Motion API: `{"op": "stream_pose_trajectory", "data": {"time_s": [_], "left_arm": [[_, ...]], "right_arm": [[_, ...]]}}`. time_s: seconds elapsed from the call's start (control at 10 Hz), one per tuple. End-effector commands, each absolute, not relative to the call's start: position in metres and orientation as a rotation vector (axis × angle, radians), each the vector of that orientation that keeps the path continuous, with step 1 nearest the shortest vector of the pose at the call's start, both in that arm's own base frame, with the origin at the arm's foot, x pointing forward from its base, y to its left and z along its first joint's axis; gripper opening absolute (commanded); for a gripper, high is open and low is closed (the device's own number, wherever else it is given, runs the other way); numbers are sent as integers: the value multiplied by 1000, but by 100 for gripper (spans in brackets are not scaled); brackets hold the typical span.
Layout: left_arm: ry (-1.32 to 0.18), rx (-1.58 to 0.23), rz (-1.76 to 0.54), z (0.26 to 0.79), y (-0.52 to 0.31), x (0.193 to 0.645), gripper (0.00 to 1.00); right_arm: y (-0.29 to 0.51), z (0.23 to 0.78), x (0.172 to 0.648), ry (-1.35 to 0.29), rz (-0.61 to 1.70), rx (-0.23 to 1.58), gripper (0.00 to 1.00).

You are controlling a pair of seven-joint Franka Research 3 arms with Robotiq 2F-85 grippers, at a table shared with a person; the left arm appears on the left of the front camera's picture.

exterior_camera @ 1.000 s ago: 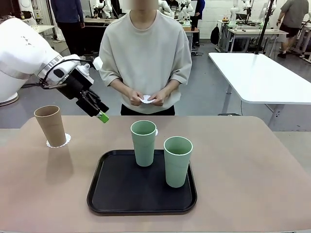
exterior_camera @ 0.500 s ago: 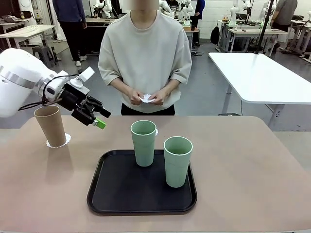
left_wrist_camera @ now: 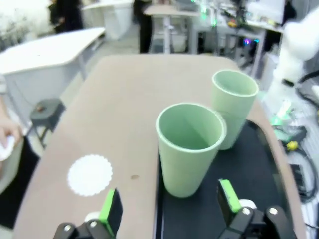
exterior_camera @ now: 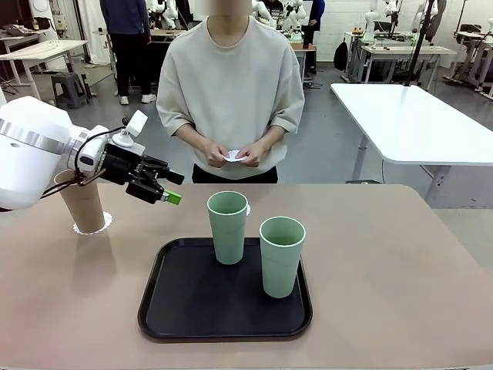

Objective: Place coasters on the table and set cups on them.
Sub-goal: Take one Reusable plastic cup from the Flat Tray and place it on a coaster set by the human.

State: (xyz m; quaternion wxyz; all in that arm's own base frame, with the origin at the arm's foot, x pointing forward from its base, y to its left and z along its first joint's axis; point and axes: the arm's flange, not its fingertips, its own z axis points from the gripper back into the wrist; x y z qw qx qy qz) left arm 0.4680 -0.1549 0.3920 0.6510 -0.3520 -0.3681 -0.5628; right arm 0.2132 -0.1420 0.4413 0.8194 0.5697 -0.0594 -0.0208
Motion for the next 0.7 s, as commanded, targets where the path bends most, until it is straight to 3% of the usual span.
{"op": "stream_pose_trajectory", "data": {"time_s": [0.0,0.6], "left_arm": [[-829,-840,-1343,389,-156,476,100],[-830,-839,-1311,389,-159,472,100]], "right_arm": [[-142,441,213,-129,-40,1226,100],[-142,441,213,-129,-40,1226,100]]}}
